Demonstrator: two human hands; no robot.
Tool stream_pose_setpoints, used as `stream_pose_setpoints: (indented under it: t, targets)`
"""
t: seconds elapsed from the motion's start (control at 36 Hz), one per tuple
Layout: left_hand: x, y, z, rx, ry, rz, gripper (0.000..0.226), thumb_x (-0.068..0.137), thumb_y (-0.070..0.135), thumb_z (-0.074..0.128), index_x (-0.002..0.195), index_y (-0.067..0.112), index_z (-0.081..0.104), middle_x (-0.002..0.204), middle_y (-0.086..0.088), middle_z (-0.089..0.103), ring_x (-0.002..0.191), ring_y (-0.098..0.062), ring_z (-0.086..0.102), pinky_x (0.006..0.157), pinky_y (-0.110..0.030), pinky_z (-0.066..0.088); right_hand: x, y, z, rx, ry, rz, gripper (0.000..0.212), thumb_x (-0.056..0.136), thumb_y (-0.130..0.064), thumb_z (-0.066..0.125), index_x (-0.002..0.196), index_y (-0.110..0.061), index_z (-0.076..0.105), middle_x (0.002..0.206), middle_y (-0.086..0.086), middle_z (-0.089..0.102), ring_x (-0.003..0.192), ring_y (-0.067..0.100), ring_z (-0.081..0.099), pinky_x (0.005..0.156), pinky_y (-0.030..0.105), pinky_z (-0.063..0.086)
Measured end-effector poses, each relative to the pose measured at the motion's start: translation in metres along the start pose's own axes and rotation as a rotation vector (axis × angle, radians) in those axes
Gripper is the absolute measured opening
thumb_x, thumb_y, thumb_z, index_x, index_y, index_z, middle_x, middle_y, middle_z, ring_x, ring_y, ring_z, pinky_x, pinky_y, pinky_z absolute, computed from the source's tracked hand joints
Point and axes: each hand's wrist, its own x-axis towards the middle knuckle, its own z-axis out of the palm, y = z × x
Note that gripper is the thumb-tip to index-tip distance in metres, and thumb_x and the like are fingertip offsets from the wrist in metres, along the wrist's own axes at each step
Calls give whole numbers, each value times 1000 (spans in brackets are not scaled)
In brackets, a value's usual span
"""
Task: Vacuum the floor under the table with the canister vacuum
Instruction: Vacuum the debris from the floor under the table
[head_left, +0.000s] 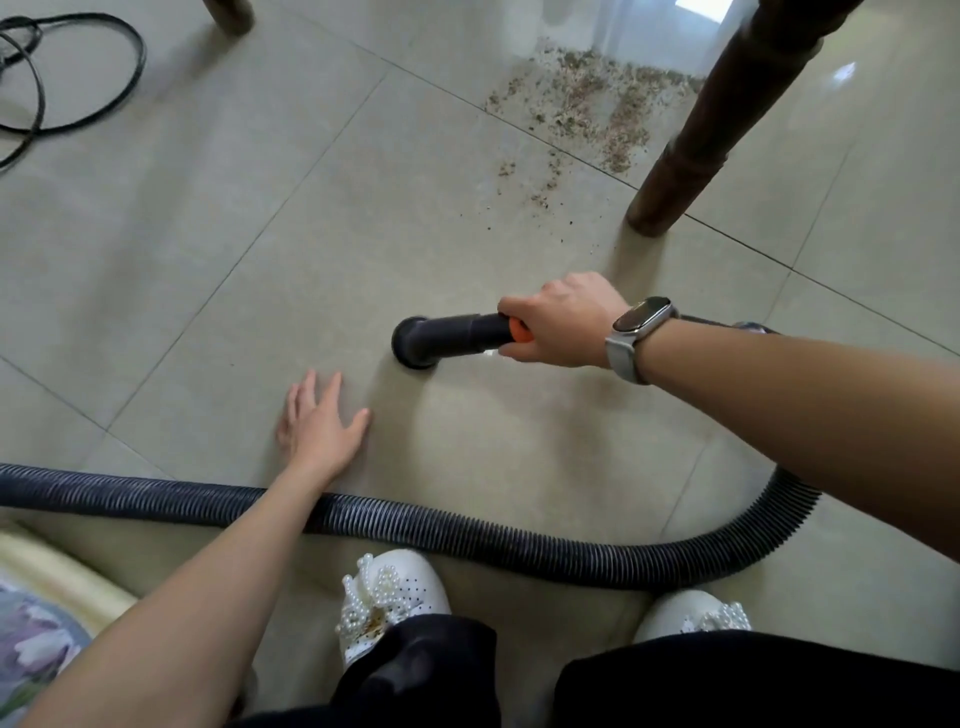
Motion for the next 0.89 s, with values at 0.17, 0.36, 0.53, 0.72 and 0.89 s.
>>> stream_pose_setpoints:
  t: [0.17, 0.36, 0.53, 0.72, 0.89]
  targets:
    - [-1, 8, 0, 23, -26, -34, 79, 86, 48, 61, 151, 23, 21, 159, -8, 5, 146, -28, 2, 117, -46, 12, -16, -7, 9, 34, -133, -125, 38, 92, -53, 47, 120, -27, 50, 80, -2, 48, 69, 21, 46, 58, 27, 34]
    - [3, 50, 0, 33, -84, 34, 86, 82, 49, 65, 150, 22, 20, 159, -10, 1, 146, -30, -2, 116, -48, 13, -28, 61, 4, 107, -57, 180, 36, 93, -54, 45, 114, -26, 54, 77, -2, 52, 67, 15, 48, 54, 24, 30]
    - [7, 90, 4, 95, -114, 188, 82, 83, 50, 64, 149, 25, 23, 160, -7, 1, 147, -27, -2, 117, -48, 13, -53, 90, 12, 152, -75, 399, 30, 93, -51, 47, 108, -25, 53, 69, -7, 45, 61, 11, 44, 53, 22, 29]
    - [0, 110, 11, 193, -183, 292, 82, 85, 54, 60, 150, 28, 17, 160, -5, 0, 147, -29, -3, 117, -50, 13, -86, 102, 26, 193, -155, 426, 35, 92, -56, 46, 114, -30, 51, 76, -5, 52, 64, 10, 48, 51, 22, 30]
    - [-1, 117, 15, 316, -178, 377, 88, 84, 53, 61, 152, 27, 12, 160, -5, -5, 147, -29, -6, 117, -50, 13, -98, 126, 27, 179, -117, 605, 38, 90, -58, 47, 112, -28, 54, 76, -1, 53, 71, 20, 54, 56, 26, 38]
